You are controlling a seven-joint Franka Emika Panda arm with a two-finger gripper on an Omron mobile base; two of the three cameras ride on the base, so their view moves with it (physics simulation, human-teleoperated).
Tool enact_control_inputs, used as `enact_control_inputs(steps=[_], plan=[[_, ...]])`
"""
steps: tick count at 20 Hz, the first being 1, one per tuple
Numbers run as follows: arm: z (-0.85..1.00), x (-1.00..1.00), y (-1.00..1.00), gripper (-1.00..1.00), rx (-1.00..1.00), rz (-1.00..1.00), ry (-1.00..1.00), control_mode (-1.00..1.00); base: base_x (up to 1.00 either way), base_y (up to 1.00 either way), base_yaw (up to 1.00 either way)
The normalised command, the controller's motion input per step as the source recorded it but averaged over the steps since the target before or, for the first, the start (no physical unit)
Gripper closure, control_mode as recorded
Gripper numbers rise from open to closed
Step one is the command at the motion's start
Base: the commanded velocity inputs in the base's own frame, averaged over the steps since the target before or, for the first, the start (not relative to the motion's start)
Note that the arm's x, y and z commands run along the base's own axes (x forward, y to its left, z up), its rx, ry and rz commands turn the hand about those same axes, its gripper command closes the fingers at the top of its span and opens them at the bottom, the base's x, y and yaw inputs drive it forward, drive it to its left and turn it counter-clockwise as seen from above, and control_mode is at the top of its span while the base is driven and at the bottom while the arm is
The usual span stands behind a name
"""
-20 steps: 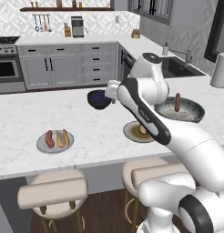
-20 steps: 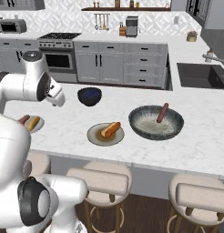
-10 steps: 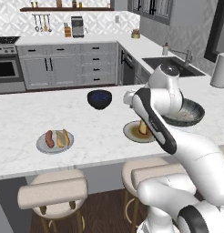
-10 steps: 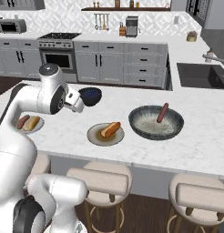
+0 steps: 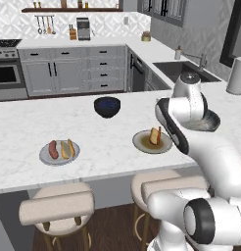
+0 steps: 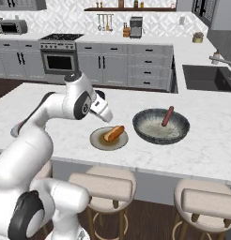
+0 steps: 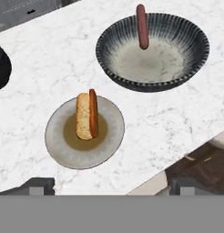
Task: Place one bun and one sausage from the bowl on each plate.
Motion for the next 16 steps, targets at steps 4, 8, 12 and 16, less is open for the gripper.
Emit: enact_control_inputs(steps=[4, 8, 12, 16], plan=[[-0.68, 0.66, -1.00, -1.00, 0.00, -0.25, 0.14, -1.00, 0.00, 0.00, 0.00], [-0.47, 0.59, -1.00, -1.00, 0.00, -0.23, 0.20, -1.00, 0.00, 0.00, 0.00], [-0.01, 0.34, -1.00, -1.00, 0.15, -0.18, 0.26, -1.00, 0.00, 0.00, 0.00], [-0.09, 0.26, -1.00, -1.00, 0.24, -0.24, 0.19, -1.00, 0.00, 0.00, 0.00]])
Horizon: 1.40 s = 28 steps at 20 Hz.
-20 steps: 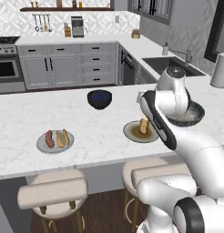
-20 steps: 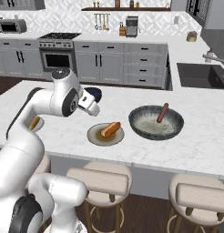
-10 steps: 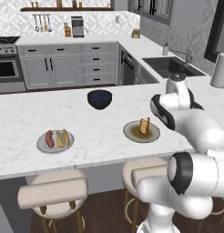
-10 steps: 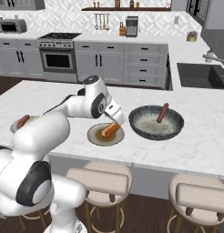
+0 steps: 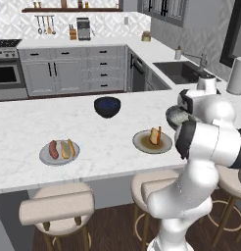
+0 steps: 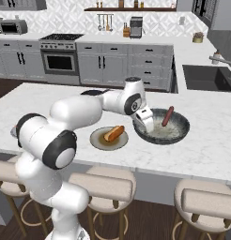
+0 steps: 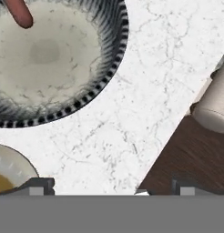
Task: Place one bun and one sausage from the bowl on each plate.
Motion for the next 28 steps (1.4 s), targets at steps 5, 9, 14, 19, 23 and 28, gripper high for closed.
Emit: enact_control_inputs(steps=[5, 9, 14, 19, 23, 28], plan=[[-0.18, 0.43, -0.61, -1.00, 0.11, -0.09, 0.02, -1.00, 0.00, 0.00, 0.00], [-0.45, 0.38, -0.11, -1.00, -0.04, 0.04, -0.18, -1.00, 0.00, 0.00, 0.00], [-0.76, 0.13, -0.27, -1.00, -0.14, 0.03, -0.10, -1.00, 0.00, 0.00, 0.00], [-0.31, 0.33, 0.00, -1.00, -0.03, 0.00, -0.01, -1.00, 0.00, 0.00, 0.00], [0.00, 0.51, 0.00, -1.00, 0.00, 0.01, 0.00, -1.00, 0.00, 0.00, 0.00], [-0.14, 0.26, -0.03, -1.00, 0.00, 0.05, 0.01, -1.00, 0.00, 0.00, 0.00]])
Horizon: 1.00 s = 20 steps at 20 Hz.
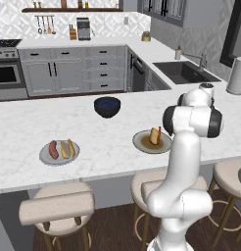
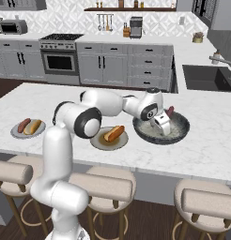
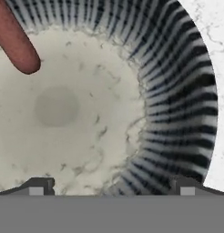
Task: Place one bun and one sausage from the bowl on each plate.
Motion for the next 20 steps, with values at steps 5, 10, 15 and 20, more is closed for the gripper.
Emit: enact_control_inputs(steps=[5, 10, 15, 20], plan=[[-0.34, 0.23, -0.28, -1.00, 0.06, 0.06, 0.00, -1.00, 0.00, 0.00, 0.00], [-0.23, 0.40, -0.21, -1.00, 0.11, 0.04, 0.00, -1.00, 0.00, 0.00, 0.00], [-0.13, 0.29, -0.05, -1.00, 0.01, 0.01, 0.06, -1.00, 0.00, 0.00, 0.00], [-0.19, -0.92, -0.22, -1.00, 0.00, 0.00, 0.08, -1.00, 0.00, 0.00, 0.00]])
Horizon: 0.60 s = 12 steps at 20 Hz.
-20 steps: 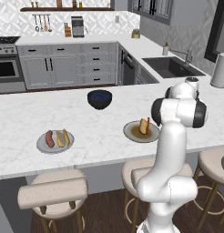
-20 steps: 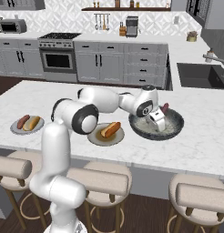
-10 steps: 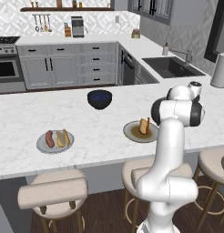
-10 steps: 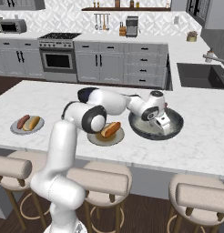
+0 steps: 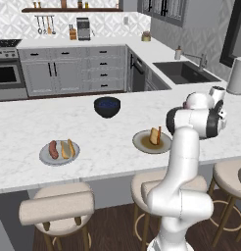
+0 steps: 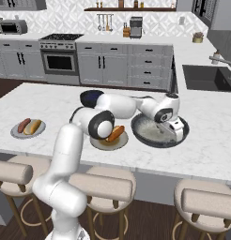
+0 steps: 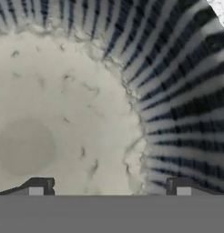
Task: Place one bun and one sausage from the bowl on each plate.
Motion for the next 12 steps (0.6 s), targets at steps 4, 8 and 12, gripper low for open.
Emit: enact_control_inputs(steps=[4, 8, 12], plan=[[-0.06, -0.61, -0.05, -1.00, 0.00, 0.00, 0.03, -1.00, 0.00, 0.00, 0.00], [0.23, 0.77, 0.18, -1.00, 0.04, -0.01, -0.23, -1.00, 0.00, 0.00, 0.00], [0.49, 0.98, 0.01, -1.00, 0.12, 0.01, -0.27, -1.00, 0.00, 0.00, 0.00]])
